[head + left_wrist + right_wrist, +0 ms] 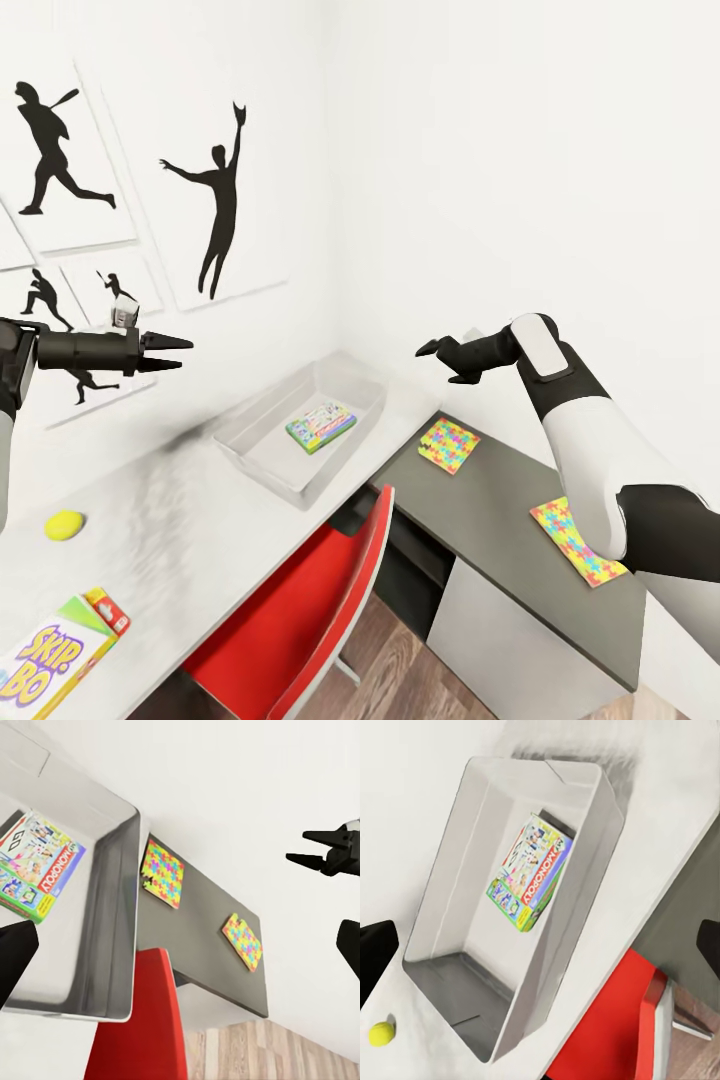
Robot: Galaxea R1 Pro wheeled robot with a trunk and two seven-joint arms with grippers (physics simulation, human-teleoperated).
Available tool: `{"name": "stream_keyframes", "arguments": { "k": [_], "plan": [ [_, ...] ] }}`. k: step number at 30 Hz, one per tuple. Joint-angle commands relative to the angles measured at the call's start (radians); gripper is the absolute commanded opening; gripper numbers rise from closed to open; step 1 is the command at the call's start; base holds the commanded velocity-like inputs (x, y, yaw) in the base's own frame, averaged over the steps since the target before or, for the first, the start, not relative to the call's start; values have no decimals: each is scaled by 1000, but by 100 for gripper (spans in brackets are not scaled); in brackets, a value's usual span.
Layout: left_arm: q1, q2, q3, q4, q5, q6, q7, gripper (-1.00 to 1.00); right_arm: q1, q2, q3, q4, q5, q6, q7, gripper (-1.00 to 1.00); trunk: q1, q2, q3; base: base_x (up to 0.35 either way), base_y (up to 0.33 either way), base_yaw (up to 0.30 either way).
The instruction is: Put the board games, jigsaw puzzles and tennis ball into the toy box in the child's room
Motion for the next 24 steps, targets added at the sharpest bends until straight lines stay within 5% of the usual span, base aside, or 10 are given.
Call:
{"name": "stream_keyframes", "arguments": {
  "k": [1, 24],
  "plan": [
    [-1, -1, 3, 0, -10, 10, -8, 100, -1, -1, 3, -1, -10, 1, -9, 100, 1, -2, 0, 0, 0, 0],
    [-1, 1, 3, 0, -10, 10, -8, 100, 0, 1, 3, -1, -11, 1, -6, 100, 1, -2, 37, 0, 0, 0]
  ]
}}
